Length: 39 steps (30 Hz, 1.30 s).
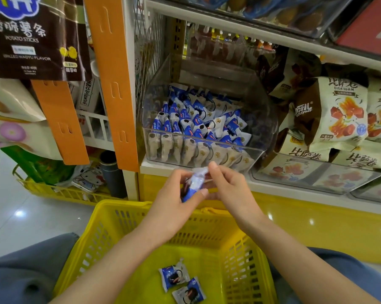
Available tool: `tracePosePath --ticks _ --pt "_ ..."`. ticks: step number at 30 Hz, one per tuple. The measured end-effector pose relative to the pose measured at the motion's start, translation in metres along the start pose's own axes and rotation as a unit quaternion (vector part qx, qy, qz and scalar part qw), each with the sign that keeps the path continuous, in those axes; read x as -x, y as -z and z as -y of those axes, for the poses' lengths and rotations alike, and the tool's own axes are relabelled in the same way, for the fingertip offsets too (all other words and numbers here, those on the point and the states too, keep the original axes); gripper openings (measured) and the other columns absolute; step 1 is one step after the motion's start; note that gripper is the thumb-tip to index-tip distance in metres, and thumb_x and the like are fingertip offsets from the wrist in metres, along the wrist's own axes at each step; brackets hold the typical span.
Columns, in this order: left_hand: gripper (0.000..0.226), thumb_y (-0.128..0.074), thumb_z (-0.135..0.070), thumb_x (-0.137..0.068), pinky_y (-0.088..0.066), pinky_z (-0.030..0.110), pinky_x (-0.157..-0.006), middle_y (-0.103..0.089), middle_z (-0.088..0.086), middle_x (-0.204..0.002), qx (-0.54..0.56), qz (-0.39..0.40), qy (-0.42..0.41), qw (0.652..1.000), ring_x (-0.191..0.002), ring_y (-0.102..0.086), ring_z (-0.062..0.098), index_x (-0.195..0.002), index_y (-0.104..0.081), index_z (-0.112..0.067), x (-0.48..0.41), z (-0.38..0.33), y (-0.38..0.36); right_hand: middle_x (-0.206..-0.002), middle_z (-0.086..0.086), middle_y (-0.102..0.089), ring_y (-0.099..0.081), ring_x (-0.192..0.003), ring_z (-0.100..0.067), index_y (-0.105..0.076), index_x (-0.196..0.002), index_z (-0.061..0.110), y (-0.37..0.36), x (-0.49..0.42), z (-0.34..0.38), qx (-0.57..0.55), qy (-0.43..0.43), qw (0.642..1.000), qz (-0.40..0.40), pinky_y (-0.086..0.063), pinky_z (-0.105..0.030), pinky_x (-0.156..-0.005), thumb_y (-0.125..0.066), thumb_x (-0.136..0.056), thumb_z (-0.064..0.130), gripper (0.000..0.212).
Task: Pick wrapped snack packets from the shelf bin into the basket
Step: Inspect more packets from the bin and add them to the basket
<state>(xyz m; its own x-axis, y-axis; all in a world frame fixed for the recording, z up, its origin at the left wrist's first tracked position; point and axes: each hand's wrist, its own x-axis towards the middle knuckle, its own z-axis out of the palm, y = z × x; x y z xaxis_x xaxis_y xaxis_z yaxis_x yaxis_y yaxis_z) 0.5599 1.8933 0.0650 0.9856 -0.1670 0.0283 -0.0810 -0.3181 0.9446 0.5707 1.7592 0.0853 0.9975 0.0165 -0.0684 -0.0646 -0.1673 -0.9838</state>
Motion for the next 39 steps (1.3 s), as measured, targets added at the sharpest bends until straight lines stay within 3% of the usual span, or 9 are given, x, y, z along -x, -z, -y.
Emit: tracePosePath --ticks 4,9,13,16,22,27,30,35,39 --pt "0.020 -0.053 -0.031 -0.092 -0.047 0.036 -0.095 -0.065 -0.001 -0.112 0.196 -0.009 0.135 0.971 -0.103 -0.061 0.011 -0.112 -0.053 -0.029 -0.004 -0.005 0.004 -0.102 0.004 -0.067 -0.063 -0.087 -0.001 -0.063 -0.108 0.015 -0.003 0.001 -0.002 0.077 0.042 0.995 0.038 -0.050 -0.011 -0.075 -0.054 -0.092 0.017 0.018" --pt "0.017 -0.038 -0.029 -0.099 -0.049 0.037 -0.094 -0.067 -0.001 -0.107 0.317 0.000 0.168 0.934 -0.099 -0.065 0.013 -0.102 -0.053 -0.034 -0.003 -0.013 0.004 -0.110 0.013 -0.059 -0.057 -0.096 0.001 -0.056 -0.105 0.033 -0.008 0.003 -0.007 0.147 0.061 0.987 0.016 -0.053 -0.019 -0.076 -0.069 -0.081 0.029 0.028" --pt "0.016 -0.041 -0.026 -0.098 -0.043 0.038 -0.101 -0.065 -0.002 -0.112 0.276 -0.005 0.159 0.948 -0.107 -0.061 0.012 -0.100 -0.055 -0.034 -0.001 -0.012 -0.001 -0.108 0.013 -0.058 -0.057 -0.094 0.006 -0.054 -0.106 0.034 -0.012 0.006 -0.010 0.180 0.113 0.977 -0.004 -0.051 -0.011 -0.075 -0.071 -0.078 0.031 0.033" --pt "0.022 -0.042 -0.024 -0.098 -0.042 0.034 -0.102 -0.063 -0.003 -0.117 0.241 -0.023 0.145 0.959 -0.110 -0.058 0.011 -0.117 -0.053 -0.029 -0.001 -0.010 -0.003 -0.108 0.011 -0.060 -0.060 -0.092 0.003 -0.058 -0.107 0.029 -0.013 0.006 -0.011 0.170 0.118 0.978 -0.015 -0.052 -0.012 -0.077 -0.071 -0.079 0.023 0.031" --pt "0.027 -0.043 -0.019 -0.097 -0.046 0.010 -0.074 -0.062 -0.003 -0.110 0.148 -0.041 0.085 0.984 -0.098 -0.058 0.002 -0.123 -0.049 -0.020 -0.002 -0.004 -0.004 -0.102 0.011 -0.064 -0.061 -0.092 0.002 -0.062 -0.110 0.020 -0.012 0.006 -0.010 0.189 0.125 0.974 -0.022 -0.051 -0.010 -0.073 -0.062 -0.082 0.007 0.031" --pt "0.029 -0.048 -0.015 -0.095 -0.047 0.007 -0.069 -0.061 -0.004 -0.109 0.090 -0.053 0.057 0.993 -0.092 -0.060 0.000 -0.124 -0.044 -0.020 -0.003 -0.002 -0.006 -0.097 0.018 -0.058 -0.055 -0.089 0.012 -0.058 -0.115 0.018 -0.010 0.004 -0.012 0.195 0.125 0.972 -0.031 -0.044 -0.001 -0.071 -0.057 -0.085 0.005 0.033" --pt "0.028 -0.050 -0.013 -0.094 -0.045 0.009 -0.057 -0.064 -0.002 -0.102 0.067 -0.064 0.058 0.994 -0.077 -0.061 0.002 -0.119 -0.044 -0.024 -0.004 -0.001 -0.006 -0.101 0.014 -0.059 -0.053 -0.090 0.013 -0.057 -0.118 0.018 -0.011 0.004 -0.015 0.204 0.135 0.969 -0.033 -0.042 0.000 -0.072 -0.055 -0.086 0.003 0.035" --pt "0.029 -0.055 -0.014 -0.091 -0.053 0.025 -0.080 -0.062 -0.003 -0.103 0.088 -0.068 0.075 0.991 -0.093 -0.062 0.009 -0.118 -0.046 -0.019 -0.006 -0.004 -0.002 -0.101 0.015 -0.061 -0.053 -0.089 0.020 -0.059 -0.117 0.018 -0.012 0.006 -0.017 0.227 0.163 0.960 -0.002 -0.042 0.001 -0.075 -0.054 -0.089 0.004 0.031" --pt "0.027 -0.054 -0.011 -0.092 -0.053 0.027 -0.081 -0.059 -0.011 -0.095 0.074 -0.068 0.075 0.992 -0.091 -0.062 0.007 -0.114 -0.045 -0.022 -0.008 -0.004 0.001 -0.104 0.015 -0.062 -0.054 -0.096 0.012 -0.058 -0.117 0.019 -0.013 0.007 -0.017 0.241 0.172 0.955 0.011 -0.043 0.000 -0.078 -0.054 -0.090 0.005 0.031"
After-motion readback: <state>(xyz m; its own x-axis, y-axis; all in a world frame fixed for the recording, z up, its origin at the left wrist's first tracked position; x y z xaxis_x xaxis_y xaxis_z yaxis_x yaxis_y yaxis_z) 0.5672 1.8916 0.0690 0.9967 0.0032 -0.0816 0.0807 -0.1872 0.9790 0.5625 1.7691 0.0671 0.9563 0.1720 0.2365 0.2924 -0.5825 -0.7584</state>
